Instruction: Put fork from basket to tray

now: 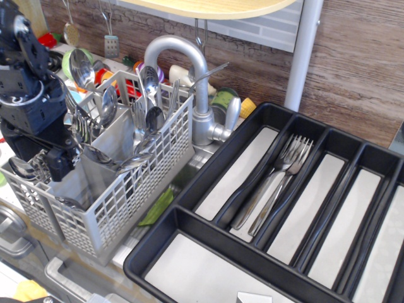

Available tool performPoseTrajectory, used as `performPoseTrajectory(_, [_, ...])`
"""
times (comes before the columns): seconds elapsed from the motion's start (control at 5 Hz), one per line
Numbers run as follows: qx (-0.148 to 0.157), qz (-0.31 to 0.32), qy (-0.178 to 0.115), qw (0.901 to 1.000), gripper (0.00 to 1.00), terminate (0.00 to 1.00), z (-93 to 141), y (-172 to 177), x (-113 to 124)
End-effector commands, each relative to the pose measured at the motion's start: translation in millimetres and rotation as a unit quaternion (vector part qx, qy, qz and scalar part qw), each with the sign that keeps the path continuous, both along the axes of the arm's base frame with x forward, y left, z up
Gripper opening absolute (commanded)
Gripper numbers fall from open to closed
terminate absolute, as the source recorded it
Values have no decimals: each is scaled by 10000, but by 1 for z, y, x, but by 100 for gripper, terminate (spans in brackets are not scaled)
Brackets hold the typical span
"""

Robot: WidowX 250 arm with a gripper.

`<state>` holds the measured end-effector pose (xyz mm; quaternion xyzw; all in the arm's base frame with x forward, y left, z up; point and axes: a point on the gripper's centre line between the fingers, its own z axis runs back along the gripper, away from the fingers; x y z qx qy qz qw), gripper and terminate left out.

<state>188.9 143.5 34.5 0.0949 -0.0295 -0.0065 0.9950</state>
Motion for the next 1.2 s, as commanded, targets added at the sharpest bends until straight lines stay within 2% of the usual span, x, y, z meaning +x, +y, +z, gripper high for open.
performPoseTrajectory(0.0, [117, -221, -14, 9997, 0, 0, 10, -2, 7])
performPoseTrajectory(0.2, [-29, -68, -15, 10000, 0, 0, 19, -4, 10])
performPoseTrajectory(0.4, [-335, 256, 18, 9991, 0, 0, 29, -5, 11])
performPoseTrajectory(0.6, [-490, 521, 186, 9973, 0, 0, 61, -18, 17])
performPoseTrajectory(0.8, [-321, 965, 327, 9943, 0, 0, 100, -40, 18])
performPoseTrajectory(1.0, [-525, 1228, 514, 9897, 0, 0, 128, -60, 18])
